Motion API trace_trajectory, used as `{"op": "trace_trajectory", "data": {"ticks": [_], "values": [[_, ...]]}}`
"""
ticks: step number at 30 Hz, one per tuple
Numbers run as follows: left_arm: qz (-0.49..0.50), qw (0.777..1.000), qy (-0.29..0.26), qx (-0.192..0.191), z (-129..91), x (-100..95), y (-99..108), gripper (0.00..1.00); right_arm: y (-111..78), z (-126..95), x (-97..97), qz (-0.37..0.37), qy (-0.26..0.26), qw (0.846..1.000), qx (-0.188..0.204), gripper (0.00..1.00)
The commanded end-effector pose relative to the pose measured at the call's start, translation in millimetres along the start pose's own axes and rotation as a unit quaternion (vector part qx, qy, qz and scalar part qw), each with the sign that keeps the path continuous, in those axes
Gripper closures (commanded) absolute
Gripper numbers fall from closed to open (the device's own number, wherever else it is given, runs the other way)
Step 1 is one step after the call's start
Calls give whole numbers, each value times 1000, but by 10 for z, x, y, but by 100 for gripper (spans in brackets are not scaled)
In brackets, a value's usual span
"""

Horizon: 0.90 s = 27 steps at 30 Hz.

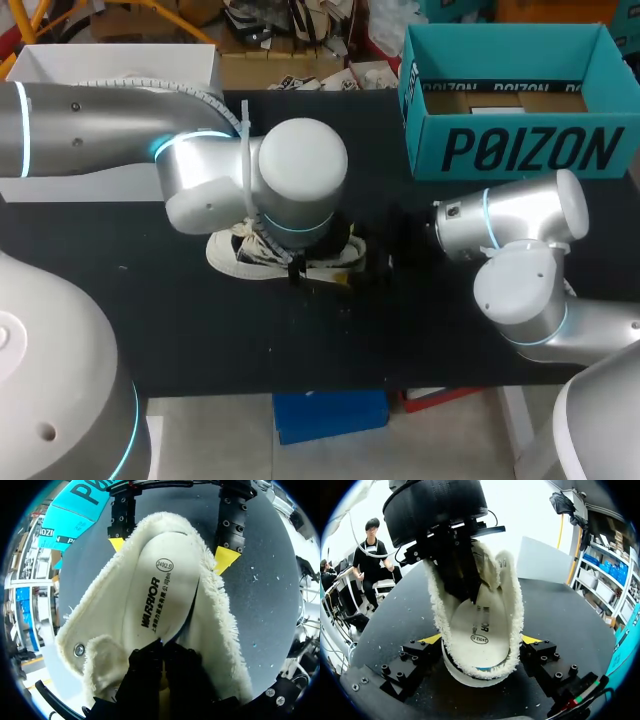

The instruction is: Take the shoe out of the shoebox, open the shoe tongue, remove and reinsert the insole, then place the shoe into the shoebox

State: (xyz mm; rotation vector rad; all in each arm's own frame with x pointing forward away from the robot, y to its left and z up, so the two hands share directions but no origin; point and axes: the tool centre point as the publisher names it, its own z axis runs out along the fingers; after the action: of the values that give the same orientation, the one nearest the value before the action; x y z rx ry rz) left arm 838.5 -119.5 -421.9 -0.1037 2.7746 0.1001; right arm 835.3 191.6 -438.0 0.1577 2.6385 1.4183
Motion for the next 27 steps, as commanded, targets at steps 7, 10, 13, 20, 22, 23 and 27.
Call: {"op": "trace_trajectory", "data": {"ticks": [7, 10, 13, 20, 22, 23, 27], "values": [[-6, 1000, -5, 24, 307, -55, 83, 100, -43, 5, 13, 0, 0, 1000, 2, 100], [-14, 999, -1, 35, 253, -87, 88, 100, -43, 5, 13, 0, 0, 1000, 2, 100], [-20, 999, 3, 43, 205, -120, 101, 100, -43, 5, 13, 0, 0, 1000, 2, 100], [-31, 997, 23, 64, 115, -173, 136, 100, -43, 5, 13, 0, 0, 1000, 2, 100], [-32, 997, 28, 71, 92, -190, 140, 100, -43, 5, 13, 0, 0, 1000, 2, 100], [-34, 996, 33, 77, 78, -198, 142, 100, -43, 5, 13, 0, 0, 1000, 2, 100], [-36, 994, 44, 91, 33, -221, 147, 100, -43, 5, 13, 0, 0, 1000, 2, 100]]}}
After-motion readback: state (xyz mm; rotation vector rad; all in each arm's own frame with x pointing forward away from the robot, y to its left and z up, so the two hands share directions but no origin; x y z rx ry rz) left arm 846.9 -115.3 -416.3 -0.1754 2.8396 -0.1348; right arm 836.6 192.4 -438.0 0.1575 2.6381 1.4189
